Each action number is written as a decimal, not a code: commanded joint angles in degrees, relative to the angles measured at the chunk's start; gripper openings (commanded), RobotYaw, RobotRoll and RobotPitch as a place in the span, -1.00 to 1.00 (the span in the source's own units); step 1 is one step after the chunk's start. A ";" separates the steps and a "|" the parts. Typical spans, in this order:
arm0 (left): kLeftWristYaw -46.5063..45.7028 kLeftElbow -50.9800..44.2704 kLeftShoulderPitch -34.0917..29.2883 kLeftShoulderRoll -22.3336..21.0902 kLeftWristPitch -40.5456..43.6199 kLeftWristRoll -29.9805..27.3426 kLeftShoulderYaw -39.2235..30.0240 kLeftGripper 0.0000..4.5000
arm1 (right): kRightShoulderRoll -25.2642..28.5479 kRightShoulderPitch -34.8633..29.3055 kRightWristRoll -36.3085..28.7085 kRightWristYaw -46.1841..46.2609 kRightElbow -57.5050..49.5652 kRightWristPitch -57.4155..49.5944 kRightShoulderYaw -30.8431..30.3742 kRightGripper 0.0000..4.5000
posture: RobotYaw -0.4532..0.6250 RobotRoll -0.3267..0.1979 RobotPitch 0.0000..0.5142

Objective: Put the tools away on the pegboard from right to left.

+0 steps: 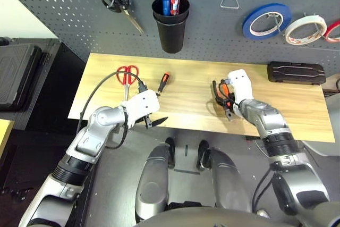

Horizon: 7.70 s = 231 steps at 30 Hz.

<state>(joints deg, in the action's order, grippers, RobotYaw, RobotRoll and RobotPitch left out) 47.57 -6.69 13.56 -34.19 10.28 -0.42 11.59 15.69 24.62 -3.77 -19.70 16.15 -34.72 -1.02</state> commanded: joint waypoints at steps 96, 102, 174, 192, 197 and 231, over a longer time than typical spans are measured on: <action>-9.34 -15.09 8.55 13.12 5.61 -28.73 -13.34 1.00 | -3.75 31.16 3.74 14.29 11.05 51.42 4.83 0.24 | 0.25 0.25 -0.19; -9.61 -15.11 8.71 13.20 5.65 -28.64 -13.03 1.00 | -4.23 32.86 3.72 15.60 17.44 54.46 5.12 0.24 | 0.25 0.25 -0.18; -18.47 0.27 2.16 11.44 12.61 -8.43 -3.37 1.00 | 17.35 -18.10 -5.38 -24.32 -20.45 20.10 -6.47 1.00 | 0.19 0.25 0.06; -25.63 22.77 15.16 19.59 21.90 0.38 0.11 1.00 | 13.56 -19.23 3.25 -21.01 -14.09 23.51 -12.22 1.00 | 0.13 0.25 0.20; -28.06 31.79 19.97 21.96 22.68 0.99 -1.06 1.00 | 12.14 -19.54 4.80 -20.08 -13.59 23.98 -13.27 1.00 | 0.10 0.25 0.25; -34.13 69.62 33.70 26.79 11.01 4.39 -5.12 -0.76 | 10.64 -25.15 4.88 -14.37 -22.11 22.10 -10.66 1.00 | -0.14 0.25 0.36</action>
<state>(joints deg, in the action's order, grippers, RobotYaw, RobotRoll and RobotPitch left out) 12.94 60.85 49.17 -8.05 20.19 3.28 6.07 26.08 0.21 1.73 -33.83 -5.42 -12.85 -12.48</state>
